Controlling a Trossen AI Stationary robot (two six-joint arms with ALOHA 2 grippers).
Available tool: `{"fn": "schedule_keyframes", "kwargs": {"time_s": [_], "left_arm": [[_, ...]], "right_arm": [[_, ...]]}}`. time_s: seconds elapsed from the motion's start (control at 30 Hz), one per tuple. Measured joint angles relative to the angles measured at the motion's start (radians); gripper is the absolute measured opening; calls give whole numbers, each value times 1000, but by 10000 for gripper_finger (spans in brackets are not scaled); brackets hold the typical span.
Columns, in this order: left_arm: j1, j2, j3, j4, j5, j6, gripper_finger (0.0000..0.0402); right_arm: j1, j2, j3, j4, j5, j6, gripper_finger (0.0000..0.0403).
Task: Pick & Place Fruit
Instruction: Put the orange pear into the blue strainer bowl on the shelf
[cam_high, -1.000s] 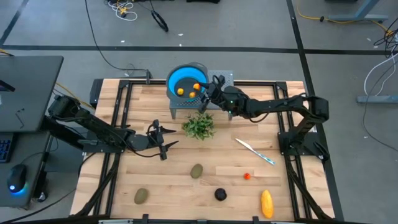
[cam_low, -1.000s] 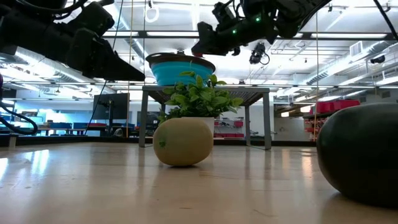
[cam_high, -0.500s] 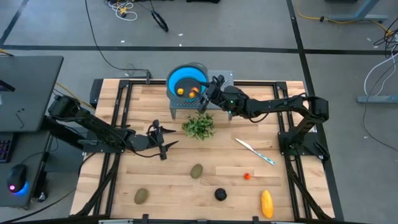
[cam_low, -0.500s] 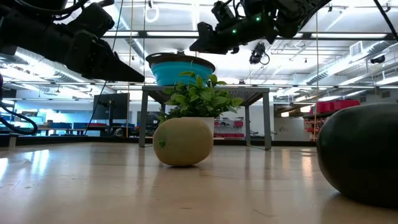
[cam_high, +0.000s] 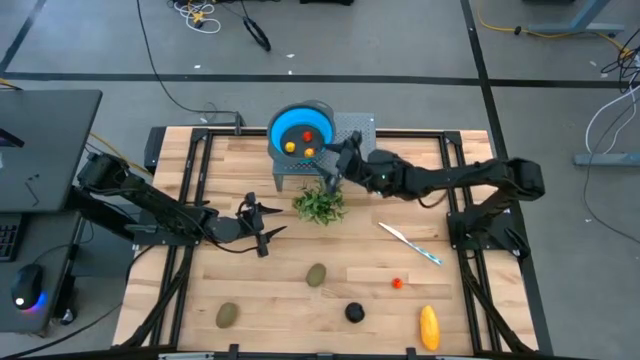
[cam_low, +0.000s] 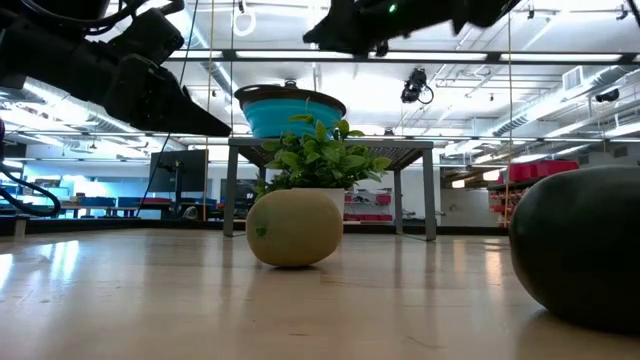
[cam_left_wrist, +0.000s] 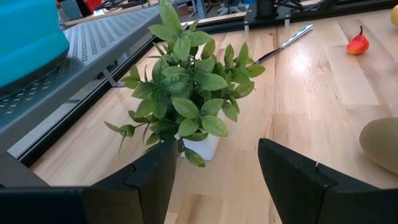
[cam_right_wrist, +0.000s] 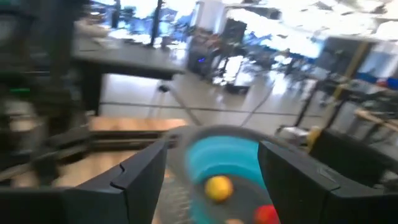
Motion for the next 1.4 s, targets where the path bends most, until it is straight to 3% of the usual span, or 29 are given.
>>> {"fn": "schedule_keyframes", "kwargs": {"time_s": [0.17, 0.37, 0.73, 0.83, 1.03, 1.23, 1.4], "left_arm": [[0, 0, 0, -11, 0, -21, 233], [0, 0, 0, 8, 0, -29, 233], [0, 0, -1, 20, 10, -49, 233], [0, 0, -1, 21, 10, -47, 233], [0, 0, -1, 4, 9, -33, 233], [0, 0, -1, 2, 10, -53, 233], [0, 0, -1, 18, 7, -42, 233]], "right_arm": [[103, -31, 0, -237, -16, 147, 263], [207, -20, -3, -455, -174, 276, 263], [330, 42, -60, -392, -177, 314, 263], [335, 46, -69, -437, -216, 409, 263], [369, 46, -71, -653, -414, 653, 263], [431, 46, -71, -956, -510, 876, 263], [495, 46, -71, -1085, -569, 1009, 263]]}}
